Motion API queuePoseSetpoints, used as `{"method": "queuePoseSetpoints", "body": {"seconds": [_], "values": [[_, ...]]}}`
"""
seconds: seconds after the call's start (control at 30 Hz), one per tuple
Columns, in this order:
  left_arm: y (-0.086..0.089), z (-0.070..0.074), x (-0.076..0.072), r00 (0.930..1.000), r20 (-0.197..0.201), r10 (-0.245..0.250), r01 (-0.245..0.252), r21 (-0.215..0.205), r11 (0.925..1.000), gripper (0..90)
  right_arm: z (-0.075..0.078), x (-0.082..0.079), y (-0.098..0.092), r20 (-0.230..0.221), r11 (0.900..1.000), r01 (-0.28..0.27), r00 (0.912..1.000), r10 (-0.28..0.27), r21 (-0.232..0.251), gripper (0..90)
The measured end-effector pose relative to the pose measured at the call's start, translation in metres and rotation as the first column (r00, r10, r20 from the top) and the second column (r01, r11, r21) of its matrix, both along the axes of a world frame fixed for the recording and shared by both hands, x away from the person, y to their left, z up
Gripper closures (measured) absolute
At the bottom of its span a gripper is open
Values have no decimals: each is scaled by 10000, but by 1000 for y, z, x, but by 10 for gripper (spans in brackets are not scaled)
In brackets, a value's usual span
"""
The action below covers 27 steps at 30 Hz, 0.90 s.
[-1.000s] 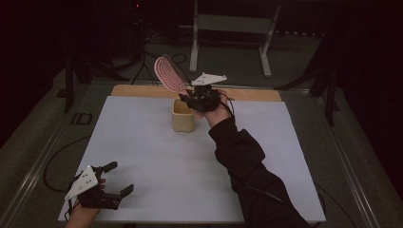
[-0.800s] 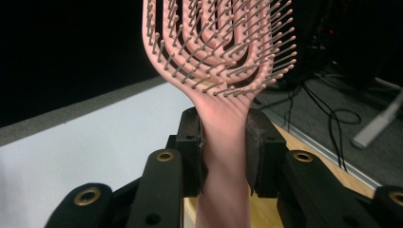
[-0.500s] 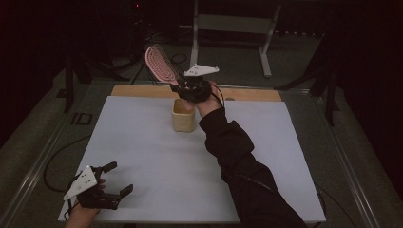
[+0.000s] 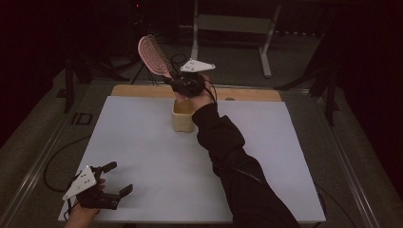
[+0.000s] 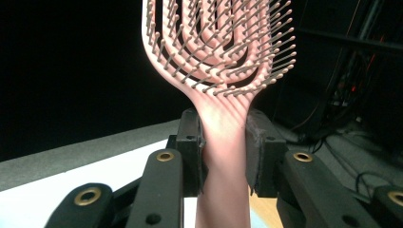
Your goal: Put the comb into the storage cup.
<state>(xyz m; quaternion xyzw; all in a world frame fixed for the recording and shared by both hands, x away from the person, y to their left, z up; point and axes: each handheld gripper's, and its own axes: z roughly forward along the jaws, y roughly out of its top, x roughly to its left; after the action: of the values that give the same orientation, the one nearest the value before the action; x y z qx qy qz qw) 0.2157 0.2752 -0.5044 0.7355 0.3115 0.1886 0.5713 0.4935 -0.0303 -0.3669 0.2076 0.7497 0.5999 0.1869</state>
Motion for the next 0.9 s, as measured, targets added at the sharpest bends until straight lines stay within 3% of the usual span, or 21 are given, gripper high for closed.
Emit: {"method": "queuePoseSetpoints", "body": {"seconds": [0.17, 0.37, 0.9], "values": [[0, 0, 0, 10000, -3, -20, 20, -26, 10000, 0, -3, 4, -4, 35, 9995, -156, 9999, 155, 280, 709], [0, 0, 0, 10000, 1, -36, 36, -4, 10000, 0, -16, 10, -10, -317, 9985, -130, 9994, 147, 539, 709], [-1, -1, 0, 10000, -71, -69, 69, -16, 10000, 0, -46, 15, -16, -347, 9990, -55, 9994, 71, 449, 709]]}}
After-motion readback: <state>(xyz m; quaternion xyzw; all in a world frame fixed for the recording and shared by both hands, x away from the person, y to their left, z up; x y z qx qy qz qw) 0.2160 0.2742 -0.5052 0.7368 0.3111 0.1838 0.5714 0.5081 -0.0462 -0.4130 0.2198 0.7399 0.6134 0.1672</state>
